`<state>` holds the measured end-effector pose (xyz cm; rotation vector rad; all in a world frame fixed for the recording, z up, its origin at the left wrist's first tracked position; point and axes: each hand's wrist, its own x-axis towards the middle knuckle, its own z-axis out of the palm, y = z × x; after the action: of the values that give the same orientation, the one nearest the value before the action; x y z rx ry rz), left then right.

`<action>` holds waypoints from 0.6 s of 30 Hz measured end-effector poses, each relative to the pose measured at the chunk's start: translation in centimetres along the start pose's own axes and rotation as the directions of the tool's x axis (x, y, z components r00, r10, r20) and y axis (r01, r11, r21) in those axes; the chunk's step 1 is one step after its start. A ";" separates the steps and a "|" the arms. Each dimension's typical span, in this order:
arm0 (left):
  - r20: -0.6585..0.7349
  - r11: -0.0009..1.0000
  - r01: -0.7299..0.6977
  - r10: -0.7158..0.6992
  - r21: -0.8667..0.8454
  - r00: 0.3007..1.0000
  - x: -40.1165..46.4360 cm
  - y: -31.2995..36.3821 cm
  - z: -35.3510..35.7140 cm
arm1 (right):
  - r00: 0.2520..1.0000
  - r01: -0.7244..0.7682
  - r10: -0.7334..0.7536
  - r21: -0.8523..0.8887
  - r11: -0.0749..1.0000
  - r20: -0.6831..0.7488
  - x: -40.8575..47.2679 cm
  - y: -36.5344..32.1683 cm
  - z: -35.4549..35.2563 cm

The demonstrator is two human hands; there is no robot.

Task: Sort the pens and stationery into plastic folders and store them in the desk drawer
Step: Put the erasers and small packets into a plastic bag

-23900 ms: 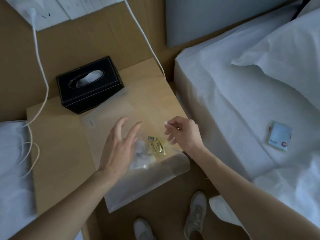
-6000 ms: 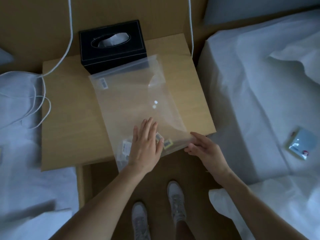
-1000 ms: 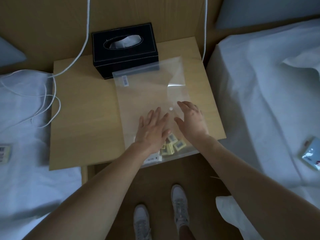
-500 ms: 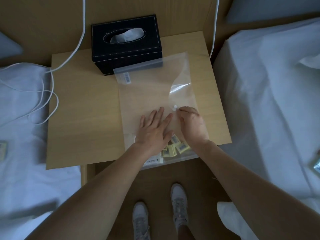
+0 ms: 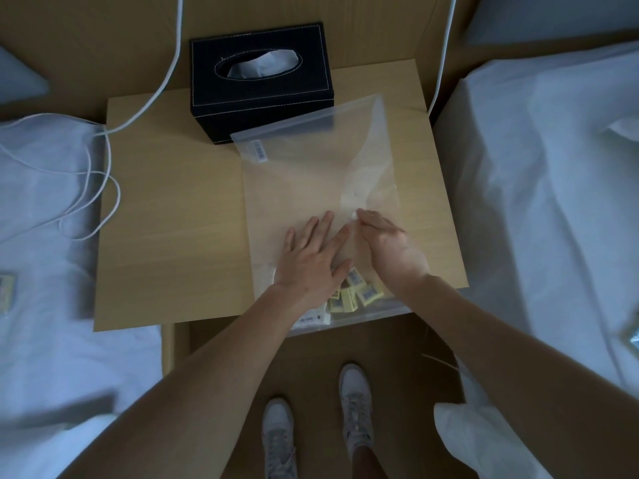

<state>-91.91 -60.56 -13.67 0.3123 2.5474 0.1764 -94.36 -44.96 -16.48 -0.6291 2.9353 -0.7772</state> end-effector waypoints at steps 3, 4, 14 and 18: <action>-0.003 1.000 -0.001 0.001 -0.014 1.000 0.0 -0.1 0.0 | 0.999 0.041 -0.041 -0.039 0.998 0.008 -0.1 0.1 -0.4; -0.001 1.000 -0.003 0.003 -0.024 1.000 0.0 -0.1 -0.1 | 0.998 0.063 -0.062 -0.067 0.996 0.007 -0.2 0.1 -0.5; -0.097 0.986 -0.009 -0.007 -0.164 0.995 -0.1 0.1 -0.2 | 0.988 0.139 -0.116 -0.277 0.951 0.099 -0.7 -0.8 -1.2; -0.066 0.996 -0.014 0.008 -0.093 0.998 0.0 0.1 -0.2 | 0.988 0.084 -0.042 -0.286 0.955 0.152 -1.1 -1.2 -1.1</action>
<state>-91.99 -60.50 -13.50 0.2890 2.5927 0.3141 -93.05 -44.97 -14.99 -0.7654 2.9290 -0.2855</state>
